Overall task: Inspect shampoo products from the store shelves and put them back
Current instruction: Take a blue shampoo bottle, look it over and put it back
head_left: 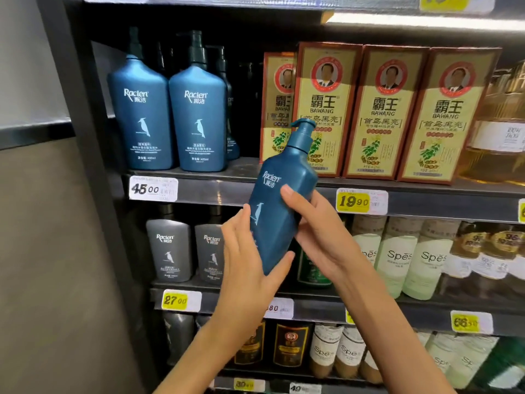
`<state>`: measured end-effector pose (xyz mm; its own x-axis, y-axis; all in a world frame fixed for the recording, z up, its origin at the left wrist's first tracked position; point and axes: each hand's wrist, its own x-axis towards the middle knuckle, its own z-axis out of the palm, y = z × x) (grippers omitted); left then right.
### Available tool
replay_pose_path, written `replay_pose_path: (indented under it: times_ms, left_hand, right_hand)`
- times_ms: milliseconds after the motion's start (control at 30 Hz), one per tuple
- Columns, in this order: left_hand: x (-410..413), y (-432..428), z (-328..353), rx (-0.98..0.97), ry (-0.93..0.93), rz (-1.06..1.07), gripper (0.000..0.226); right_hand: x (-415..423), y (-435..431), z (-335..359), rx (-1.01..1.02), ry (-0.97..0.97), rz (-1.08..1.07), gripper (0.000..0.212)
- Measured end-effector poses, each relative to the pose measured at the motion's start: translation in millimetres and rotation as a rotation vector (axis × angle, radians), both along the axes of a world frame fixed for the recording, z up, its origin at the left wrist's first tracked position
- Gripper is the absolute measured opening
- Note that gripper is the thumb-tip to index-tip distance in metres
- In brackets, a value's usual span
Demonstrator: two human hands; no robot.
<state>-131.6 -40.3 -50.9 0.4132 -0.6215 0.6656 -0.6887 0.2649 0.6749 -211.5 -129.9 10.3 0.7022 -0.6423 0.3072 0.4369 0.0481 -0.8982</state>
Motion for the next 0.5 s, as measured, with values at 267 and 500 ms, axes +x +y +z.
replay_pose_path:
  times_ms: [267,500]
  left_hand:
    - [32.1,6.0,-6.2,0.095,0.446,-0.684,0.048]
    - [18.6,11.0,-8.7,-0.024,0.153,-0.255,0.054]
  right_hand:
    - [-18.1,-16.0,9.6,-0.059,0.082,0.168,0.063]
    - [-18.9,-7.5,11.5,-0.11,0.052,-0.075,0.043]
